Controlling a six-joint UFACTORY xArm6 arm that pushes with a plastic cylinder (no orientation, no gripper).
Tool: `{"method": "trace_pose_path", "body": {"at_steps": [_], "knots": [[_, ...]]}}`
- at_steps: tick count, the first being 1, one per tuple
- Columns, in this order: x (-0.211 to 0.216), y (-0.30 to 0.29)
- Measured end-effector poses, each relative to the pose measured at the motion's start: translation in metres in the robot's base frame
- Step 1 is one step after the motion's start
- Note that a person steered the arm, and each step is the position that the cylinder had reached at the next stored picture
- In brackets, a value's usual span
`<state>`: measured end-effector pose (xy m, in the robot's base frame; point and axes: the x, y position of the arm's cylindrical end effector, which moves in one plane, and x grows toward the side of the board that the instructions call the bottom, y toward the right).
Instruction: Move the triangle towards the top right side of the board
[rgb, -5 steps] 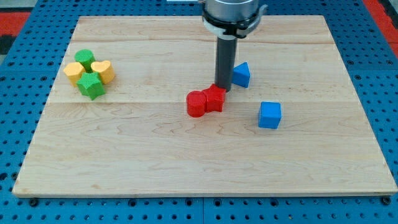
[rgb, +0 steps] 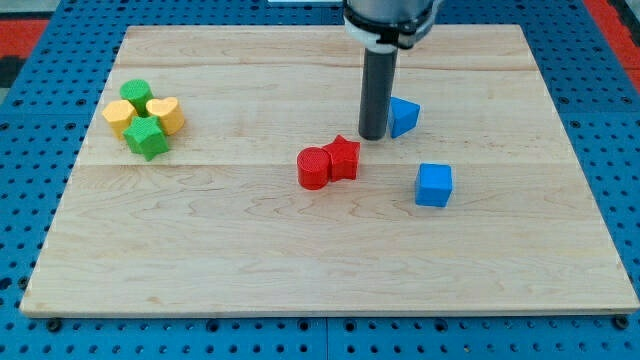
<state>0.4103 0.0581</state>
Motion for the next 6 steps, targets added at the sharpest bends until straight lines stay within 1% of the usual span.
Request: {"method": "trace_pose_path", "body": {"at_steps": [1,3,6], "knots": [[-0.001,0.005],[-0.03,0.02],[-0.031,0.088]]}}
